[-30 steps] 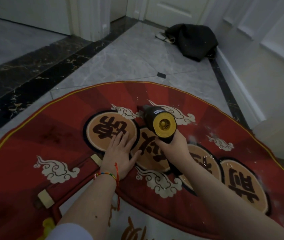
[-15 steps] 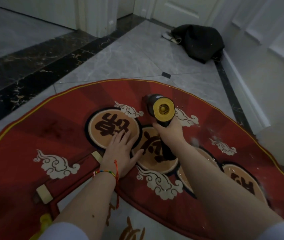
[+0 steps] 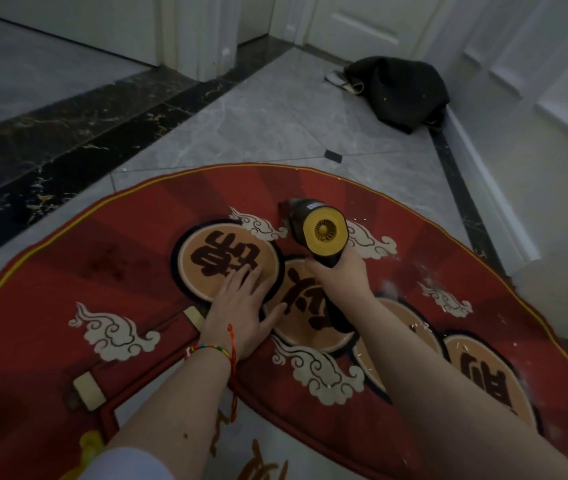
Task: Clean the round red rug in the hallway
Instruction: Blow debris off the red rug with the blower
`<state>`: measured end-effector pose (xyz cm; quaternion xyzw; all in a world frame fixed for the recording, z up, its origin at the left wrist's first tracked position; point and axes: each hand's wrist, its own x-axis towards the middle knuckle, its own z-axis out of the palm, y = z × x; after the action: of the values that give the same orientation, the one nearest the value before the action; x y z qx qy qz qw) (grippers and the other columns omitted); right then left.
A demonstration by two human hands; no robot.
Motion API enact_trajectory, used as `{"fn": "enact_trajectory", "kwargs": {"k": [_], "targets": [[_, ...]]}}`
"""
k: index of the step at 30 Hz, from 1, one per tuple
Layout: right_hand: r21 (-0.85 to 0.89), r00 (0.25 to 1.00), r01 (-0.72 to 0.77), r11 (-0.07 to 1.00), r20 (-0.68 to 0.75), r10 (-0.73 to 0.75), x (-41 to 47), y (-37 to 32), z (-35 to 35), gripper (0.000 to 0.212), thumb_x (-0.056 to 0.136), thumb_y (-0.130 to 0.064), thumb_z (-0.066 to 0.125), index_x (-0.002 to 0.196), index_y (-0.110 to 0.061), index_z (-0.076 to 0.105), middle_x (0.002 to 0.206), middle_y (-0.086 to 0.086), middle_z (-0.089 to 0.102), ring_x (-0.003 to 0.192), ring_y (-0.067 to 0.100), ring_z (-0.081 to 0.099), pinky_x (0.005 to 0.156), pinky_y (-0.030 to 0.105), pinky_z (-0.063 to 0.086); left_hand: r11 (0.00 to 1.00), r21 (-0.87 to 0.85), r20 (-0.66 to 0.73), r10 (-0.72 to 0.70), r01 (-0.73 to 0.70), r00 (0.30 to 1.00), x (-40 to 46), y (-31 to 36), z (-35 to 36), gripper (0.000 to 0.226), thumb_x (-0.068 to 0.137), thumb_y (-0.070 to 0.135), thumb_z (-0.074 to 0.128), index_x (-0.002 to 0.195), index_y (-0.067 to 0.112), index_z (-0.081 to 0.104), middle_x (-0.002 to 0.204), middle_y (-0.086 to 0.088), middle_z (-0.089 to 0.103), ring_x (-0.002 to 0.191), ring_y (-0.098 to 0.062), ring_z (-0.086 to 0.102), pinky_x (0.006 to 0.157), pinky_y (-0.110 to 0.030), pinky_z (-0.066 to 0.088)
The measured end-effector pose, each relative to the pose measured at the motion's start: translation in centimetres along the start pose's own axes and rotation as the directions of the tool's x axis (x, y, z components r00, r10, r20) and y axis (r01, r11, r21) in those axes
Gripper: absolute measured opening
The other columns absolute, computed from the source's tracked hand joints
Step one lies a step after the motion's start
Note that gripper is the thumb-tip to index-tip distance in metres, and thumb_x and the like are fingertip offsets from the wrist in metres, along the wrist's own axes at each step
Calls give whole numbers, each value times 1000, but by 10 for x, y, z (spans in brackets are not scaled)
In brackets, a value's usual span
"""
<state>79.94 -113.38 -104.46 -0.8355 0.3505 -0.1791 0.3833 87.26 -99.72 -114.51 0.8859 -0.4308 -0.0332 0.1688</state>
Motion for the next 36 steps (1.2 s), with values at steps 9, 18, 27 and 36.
{"fn": "enact_trajectory", "kwargs": {"k": [9,18,27,36], "targets": [[-14,1000,-22,1000,-15,22,-19,10,-12,35,82,-19,69,114,-17,56,98,-4,60,93,12,56,69,19,42,1000,-11,21,4,-4,1000,0,-1,-1,70,91,69,9,150,32,22,159,4,11,146,-18,1,118,-34,-3],[37,996,-75,997,-46,76,-63,25,-24,26,81,-14,68,104,-18,57,90,-4,64,85,12,62,58,13,41,1000,18,35,17,-18,999,-3,0,-2,81,83,72,-2,150,32,19,159,4,11,146,-18,2,118,-34,-3],[42,992,-97,994,-72,100,-81,37,-45,20,82,-13,68,98,-18,56,82,-5,61,77,12,59,53,11,36,984,109,71,132,-139,989,-3,6,0,69,92,54,-5,150,30,23,157,1,22,144,-22,16,119,-39,9],[44,996,-84,996,-41,85,-70,35,-50,27,84,-14,67,106,-22,54,91,-7,61,80,5,58,57,10,39,978,101,88,172,-181,981,-5,7,-1,64,94,53,-3,149,33,23,158,3,17,145,-20,14,118,-36,5]]}}
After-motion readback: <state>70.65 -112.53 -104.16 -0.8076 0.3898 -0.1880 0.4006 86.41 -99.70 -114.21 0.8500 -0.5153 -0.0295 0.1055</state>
